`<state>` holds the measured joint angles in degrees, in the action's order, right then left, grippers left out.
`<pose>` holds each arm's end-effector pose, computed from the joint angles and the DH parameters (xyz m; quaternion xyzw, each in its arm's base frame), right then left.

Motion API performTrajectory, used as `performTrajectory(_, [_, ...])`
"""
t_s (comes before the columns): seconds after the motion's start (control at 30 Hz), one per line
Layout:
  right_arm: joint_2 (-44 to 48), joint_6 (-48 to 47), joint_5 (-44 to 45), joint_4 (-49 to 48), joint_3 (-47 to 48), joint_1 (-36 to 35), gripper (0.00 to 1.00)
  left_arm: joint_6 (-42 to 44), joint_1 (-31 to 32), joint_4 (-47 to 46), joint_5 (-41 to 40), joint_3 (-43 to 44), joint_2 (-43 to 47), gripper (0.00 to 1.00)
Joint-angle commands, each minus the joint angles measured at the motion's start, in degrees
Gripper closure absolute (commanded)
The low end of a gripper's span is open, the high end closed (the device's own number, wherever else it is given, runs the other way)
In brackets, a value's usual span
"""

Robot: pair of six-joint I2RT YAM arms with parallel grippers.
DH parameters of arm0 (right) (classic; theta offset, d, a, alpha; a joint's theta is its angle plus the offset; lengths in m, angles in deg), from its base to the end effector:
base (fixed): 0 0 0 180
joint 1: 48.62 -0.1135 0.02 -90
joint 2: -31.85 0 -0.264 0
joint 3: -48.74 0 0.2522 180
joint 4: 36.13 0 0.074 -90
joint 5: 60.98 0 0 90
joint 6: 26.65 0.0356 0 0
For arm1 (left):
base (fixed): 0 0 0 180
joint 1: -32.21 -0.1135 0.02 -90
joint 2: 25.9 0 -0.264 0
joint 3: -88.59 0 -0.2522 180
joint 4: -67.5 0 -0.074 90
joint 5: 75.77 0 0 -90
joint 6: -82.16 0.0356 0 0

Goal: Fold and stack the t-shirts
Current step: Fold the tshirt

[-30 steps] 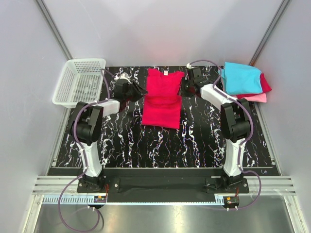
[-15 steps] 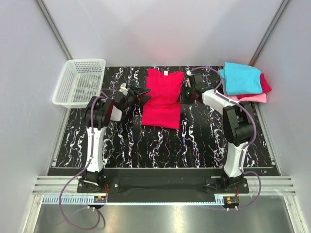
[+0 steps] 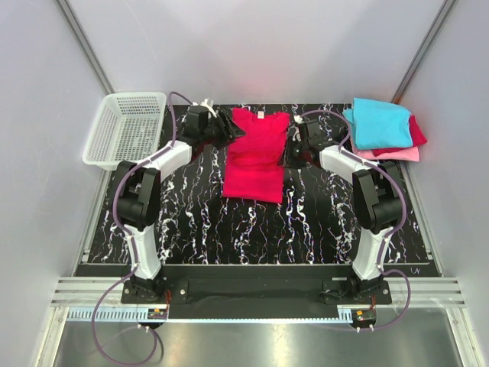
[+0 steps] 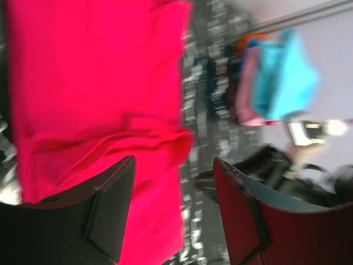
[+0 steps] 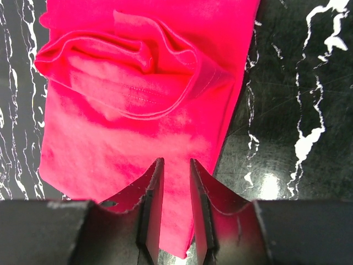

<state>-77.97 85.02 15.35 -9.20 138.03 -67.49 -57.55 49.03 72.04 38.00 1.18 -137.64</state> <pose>0.3939 0.1435 0.1934 -0.0206 0.9260 0.2288 0.2995 0.4301 -0.1450 0.2332 -0.1239 0.8176 -0.4377 0.3529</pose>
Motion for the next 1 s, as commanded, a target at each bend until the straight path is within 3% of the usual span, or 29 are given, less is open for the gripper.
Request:
performTrajectory(0.0, [2.1,0.7,-0.1,-1.7,-0.5,-1.0,0.68,11.4,1.2,27.4,-14.9,4.0,1.6,0.37])
performTrajectory(0.23, [2.1,1.3,0.2,-1.7,-1.1,-1.3,0.69,11.6,3.5,36.6,-26.9,2.0,1.4,0.43])
performTrajectory(0.37, [1.8,1.4,0.2,-1.7,-1.0,-1.4,0.69,12.0,4.1,36.5,-25.5,2.2,0.2,0.56])
performTrajectory(0.47, [1.7,1.7,0.1,-1.7,-0.8,-1.6,0.69,12.4,4.5,36.6,-24.5,4.5,-1.4,0.61])
performTrajectory(0.97, [0.7,2.1,0.0,-1.6,-0.6,-1.9,0.7,12.0,6.6,36.6,-23.4,13.5,-5.9,0.52])
